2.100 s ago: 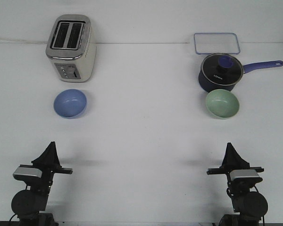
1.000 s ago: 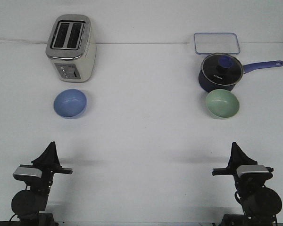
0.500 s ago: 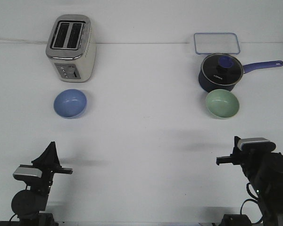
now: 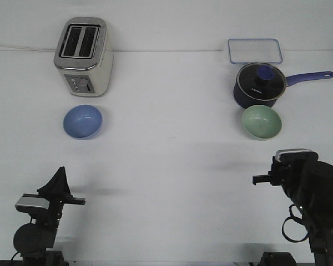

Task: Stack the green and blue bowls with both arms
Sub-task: 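Move the right gripper forward to the pale green bowl's rim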

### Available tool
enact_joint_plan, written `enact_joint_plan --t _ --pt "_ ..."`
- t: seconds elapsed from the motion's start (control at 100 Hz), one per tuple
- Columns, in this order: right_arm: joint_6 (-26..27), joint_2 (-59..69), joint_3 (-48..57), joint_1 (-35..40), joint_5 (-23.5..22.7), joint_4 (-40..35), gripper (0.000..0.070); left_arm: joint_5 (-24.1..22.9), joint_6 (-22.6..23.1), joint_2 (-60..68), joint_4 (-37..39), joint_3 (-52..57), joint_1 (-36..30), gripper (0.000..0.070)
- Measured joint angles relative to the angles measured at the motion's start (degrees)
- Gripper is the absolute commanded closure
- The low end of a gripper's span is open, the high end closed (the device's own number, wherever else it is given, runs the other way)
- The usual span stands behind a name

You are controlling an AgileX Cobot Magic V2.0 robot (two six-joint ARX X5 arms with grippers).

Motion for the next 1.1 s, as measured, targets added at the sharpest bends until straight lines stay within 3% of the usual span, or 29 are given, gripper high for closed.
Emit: enact_joint_plan --t 0.14,0.25,0.33,0.43,0.49,0.68,0.82,1.1 --pt "0.00 0.00 0.00 0.00 0.00 -0.09 0.0697 0.00 0.00 0.00 0.00 0.00 0.00 0.0690" --pt "0.00 0.00 0.00 0.00 0.00 -0.92 0.0639 0.00 0.00 0.00 0.00 0.00 0.00 0.0690" --pt "0.00 0.00 0.00 0.00 0.00 -1.36 0.0501 0.00 0.00 0.00 0.00 0.00 0.00 0.0690" --pt "0.00 0.00 0.00 0.00 0.00 -1.33 0.0248 0.00 0.00 0.00 0.00 0.00 0.00 0.0690" --pt "0.00 0.00 0.00 0.00 0.00 -1.33 0.0187 0.00 0.00 0.00 0.00 0.00 0.00 0.0690" --pt "0.04 0.00 0.00 0.00 0.37 -1.31 0.0186 0.00 0.00 0.00 0.00 0.00 0.00 0.0690" --pt "0.44 1.42 0.70 -0.04 4.83 -1.14 0.0186 0.00 0.00 0.00 0.00 0.00 0.00 0.0690" --pt "0.52 16.02 8.81 -2.84 5.97 -0.81 0.0186 0.00 0.00 0.00 0.00 0.00 0.00 0.0690"
